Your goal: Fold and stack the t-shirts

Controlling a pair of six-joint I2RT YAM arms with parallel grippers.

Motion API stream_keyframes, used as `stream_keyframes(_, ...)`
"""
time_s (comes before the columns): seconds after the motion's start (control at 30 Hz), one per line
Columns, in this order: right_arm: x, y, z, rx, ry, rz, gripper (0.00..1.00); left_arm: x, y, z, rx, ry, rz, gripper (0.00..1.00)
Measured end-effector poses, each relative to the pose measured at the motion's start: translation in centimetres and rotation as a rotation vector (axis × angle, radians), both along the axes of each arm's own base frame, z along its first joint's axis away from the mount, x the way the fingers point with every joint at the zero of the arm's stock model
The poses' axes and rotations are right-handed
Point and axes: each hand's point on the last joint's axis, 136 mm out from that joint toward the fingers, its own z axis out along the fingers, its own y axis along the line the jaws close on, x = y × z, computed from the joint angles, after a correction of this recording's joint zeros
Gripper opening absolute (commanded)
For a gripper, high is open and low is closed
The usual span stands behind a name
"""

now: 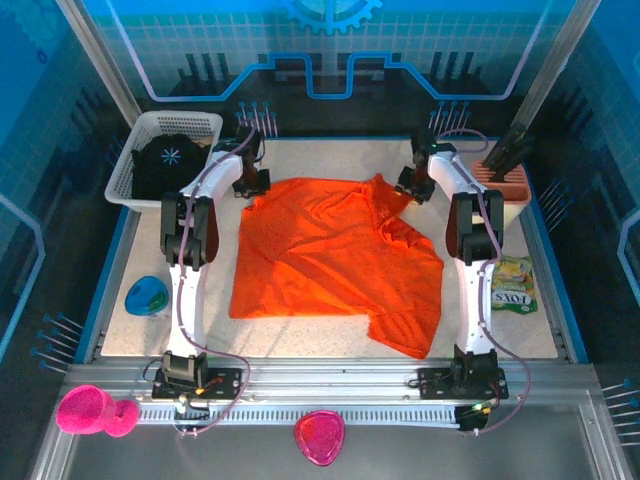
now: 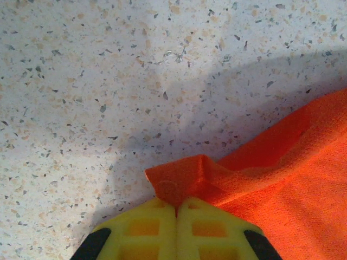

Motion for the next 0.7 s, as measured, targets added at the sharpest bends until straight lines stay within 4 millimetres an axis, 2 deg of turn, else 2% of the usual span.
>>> stream_keyframes(0.4, 0.0, -0.7, -0.4, -0.021, 0.021, -0.013, 0.00, 0.0, 0.0, -0.1, 0.006, 0.000, -0.017, 0.00)
stream_keyframes(0.57, 0.5, -0.5, -0.1, -0.023, -0.005, 0.035, 0.00, -0.6, 0.1, 0.3, 0.005, -0.001, -0.017, 0.00)
stream_keyframes(0.63, 0.4, -0.2, 0.6, -0.032, -0.022, 0.070, 0.00, -0.6, 0.0, 1.4, -0.001, -0.021, -0.016, 0.00)
stream_keyframes(0.7, 0.2, 0.1, 2.2, -0.043, -0.052, 0.106, 0.00, -0.6, -0.3, 3.0, -0.020, -0.054, -0.018, 0.00)
